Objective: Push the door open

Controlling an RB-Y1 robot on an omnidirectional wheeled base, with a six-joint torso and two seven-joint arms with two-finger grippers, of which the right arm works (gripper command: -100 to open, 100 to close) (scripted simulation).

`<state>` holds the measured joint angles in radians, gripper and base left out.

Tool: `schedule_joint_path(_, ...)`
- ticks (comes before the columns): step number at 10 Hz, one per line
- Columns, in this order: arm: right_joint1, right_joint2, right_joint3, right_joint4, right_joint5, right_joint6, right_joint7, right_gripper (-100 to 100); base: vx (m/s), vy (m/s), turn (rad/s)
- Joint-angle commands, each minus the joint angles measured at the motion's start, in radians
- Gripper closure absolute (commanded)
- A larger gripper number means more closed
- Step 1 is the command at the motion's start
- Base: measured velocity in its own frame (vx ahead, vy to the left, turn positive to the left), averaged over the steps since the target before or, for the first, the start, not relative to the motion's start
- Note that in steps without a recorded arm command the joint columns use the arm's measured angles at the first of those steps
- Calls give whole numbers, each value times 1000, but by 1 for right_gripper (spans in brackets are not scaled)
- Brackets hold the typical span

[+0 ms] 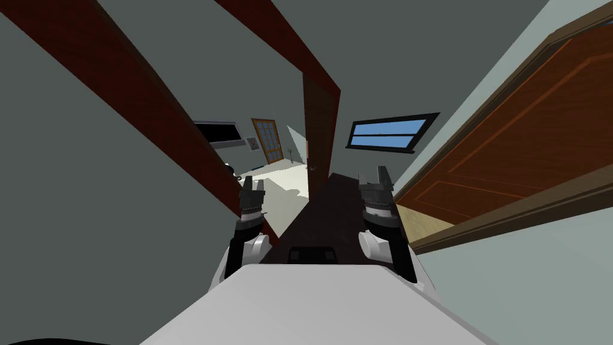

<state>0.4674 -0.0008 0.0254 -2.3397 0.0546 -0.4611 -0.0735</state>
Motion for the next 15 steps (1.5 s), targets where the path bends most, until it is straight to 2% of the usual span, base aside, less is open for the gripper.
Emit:
schedule_joint_path(1,-14,-9,12,36,3,-8,-5,-100,78,-28,21)
schedule_joint_path(4,-31,-19,27,81,7,-18,-11,-100,149,-35,17)
schedule_joint_path(15,-123,-57,109,326,30,-73,-43,-100,110,-45,20)
